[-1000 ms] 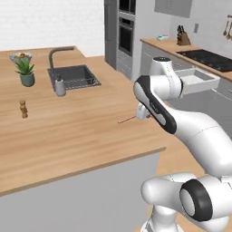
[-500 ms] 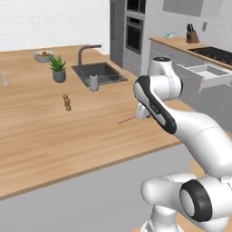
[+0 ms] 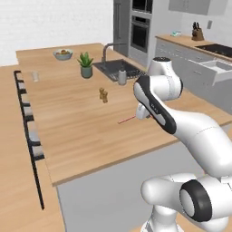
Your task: Take a straw from the drawer in front and place it inside the glass cup on the dining counter.
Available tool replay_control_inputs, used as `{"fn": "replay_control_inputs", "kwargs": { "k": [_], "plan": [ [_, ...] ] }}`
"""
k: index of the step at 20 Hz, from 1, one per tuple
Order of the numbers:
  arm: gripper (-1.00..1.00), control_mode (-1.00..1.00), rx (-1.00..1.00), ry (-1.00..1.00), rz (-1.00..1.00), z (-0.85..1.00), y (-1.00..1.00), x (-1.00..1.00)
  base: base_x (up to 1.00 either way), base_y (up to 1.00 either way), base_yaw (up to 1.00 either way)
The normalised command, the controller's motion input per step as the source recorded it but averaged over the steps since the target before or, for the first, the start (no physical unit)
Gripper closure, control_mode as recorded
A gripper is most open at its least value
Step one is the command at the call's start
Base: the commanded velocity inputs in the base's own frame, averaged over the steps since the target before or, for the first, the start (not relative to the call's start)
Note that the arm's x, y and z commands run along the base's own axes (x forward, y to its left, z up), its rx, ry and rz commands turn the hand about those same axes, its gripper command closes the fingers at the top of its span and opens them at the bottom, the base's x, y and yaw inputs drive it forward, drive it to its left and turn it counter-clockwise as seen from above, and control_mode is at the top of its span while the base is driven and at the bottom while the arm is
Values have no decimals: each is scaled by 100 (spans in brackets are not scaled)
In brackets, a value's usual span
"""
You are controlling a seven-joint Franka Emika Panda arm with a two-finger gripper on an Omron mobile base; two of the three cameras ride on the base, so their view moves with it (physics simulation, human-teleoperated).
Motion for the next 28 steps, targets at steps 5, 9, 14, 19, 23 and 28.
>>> {"fn": "replay_control_inputs", "kwargs": {
  "k": [5, 9, 14, 19, 23, 28],
  "plan": [
    [100, 100, 0, 0, 0, 0, 0, 0, -26, 100, -17],
    [100, 100, 0, 0, 0, 0, 0, 0, -25, 100, -20],
    [100, 100, 0, 0, 0, 0, 0, 0, -19, 100, -25],
    [100, 100, 0, 0, 0, 0, 0, 0, -8, 100, -38],
    [100, 100, 0, 0, 0, 0, 0, 0, 0, 100, -51],
    [100, 100, 0, 0, 0, 0, 0, 0, 0, 100, -53]
  ]
}}
